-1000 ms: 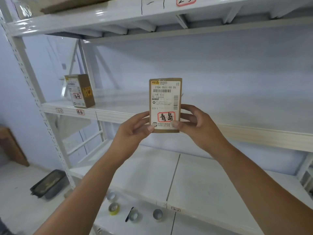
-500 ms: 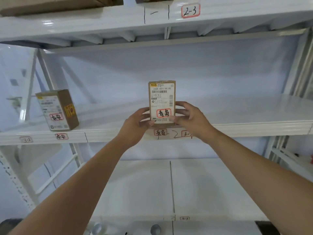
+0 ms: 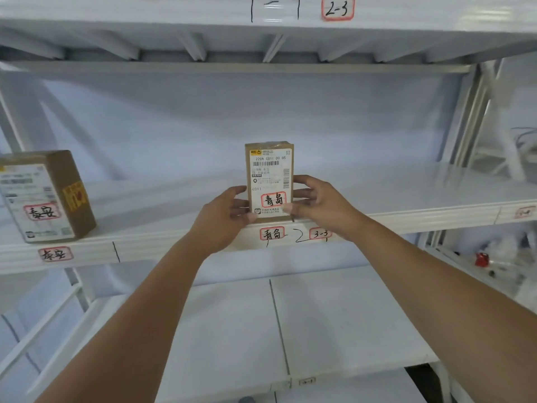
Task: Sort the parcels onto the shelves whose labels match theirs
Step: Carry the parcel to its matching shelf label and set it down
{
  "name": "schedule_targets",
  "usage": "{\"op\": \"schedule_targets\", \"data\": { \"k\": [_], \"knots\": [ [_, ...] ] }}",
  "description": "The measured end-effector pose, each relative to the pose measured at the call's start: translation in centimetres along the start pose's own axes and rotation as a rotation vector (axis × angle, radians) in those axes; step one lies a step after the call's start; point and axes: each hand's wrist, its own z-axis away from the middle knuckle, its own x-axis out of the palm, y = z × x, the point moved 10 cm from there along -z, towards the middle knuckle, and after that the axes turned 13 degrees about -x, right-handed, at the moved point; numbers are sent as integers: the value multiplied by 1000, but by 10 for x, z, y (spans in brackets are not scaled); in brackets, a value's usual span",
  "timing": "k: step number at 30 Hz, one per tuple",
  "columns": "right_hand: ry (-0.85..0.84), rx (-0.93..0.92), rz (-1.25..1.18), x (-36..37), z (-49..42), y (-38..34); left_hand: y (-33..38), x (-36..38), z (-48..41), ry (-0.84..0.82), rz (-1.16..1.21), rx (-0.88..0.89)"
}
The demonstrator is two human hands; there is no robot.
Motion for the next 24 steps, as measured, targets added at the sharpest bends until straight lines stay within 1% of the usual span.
{"op": "schedule_targets", "data": {
  "k": [3,9,19,24],
  "knots": [
    [-19,9,14,1,-2,3,0,1,0,-5,-24,19],
    [-79,93,-35,1,-7,11,-5,-3,-2,-23,1,1],
    [-104,89,-39,2,-10,17,-5,-4,0,-40,42,-23],
    [-119,93,-21,4,-10,18,-12,-3,-3,-18,13,-59]
  ]
}}
